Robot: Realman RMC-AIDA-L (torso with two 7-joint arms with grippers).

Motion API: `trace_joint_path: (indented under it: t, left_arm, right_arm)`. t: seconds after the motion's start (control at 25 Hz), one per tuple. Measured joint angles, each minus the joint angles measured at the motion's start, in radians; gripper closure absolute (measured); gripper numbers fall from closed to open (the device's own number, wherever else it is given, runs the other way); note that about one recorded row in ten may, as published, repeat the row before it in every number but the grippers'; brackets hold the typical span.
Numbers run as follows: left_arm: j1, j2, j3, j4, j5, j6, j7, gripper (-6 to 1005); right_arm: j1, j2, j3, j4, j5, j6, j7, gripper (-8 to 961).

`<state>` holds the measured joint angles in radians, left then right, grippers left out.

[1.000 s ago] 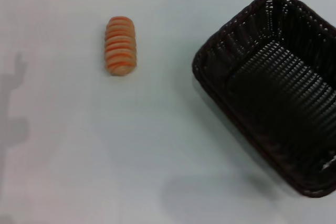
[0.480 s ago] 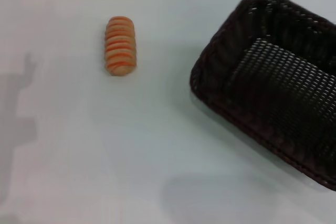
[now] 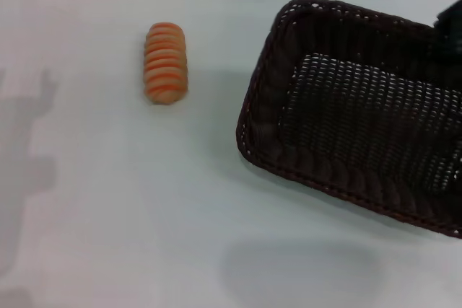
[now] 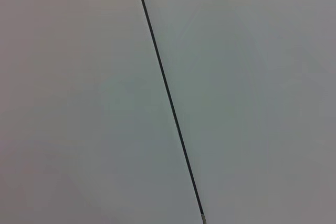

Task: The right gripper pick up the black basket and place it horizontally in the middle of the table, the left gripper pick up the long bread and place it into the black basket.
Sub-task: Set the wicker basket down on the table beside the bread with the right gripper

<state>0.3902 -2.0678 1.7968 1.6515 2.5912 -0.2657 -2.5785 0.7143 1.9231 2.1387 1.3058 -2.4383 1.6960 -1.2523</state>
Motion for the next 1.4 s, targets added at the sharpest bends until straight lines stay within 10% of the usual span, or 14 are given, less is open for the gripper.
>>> trace_joint_path:
  t: [0.68, 1.4]
  left_arm:
    - [-0.08, 0.0, 0.0, -0.127, -0.001, -0.038, -0.008, 173]
    - [-0.108, 0.006, -0.008, -0.173, -0.003, -0.047, -0.015, 173]
  right_arm:
    - [0.248, 0.022, -0.169, -0.337, -0.087, -0.276, -0.099, 766]
    - [0.287, 0.085, -0.259, -0.42, -0.008, -0.342, -0.111, 766]
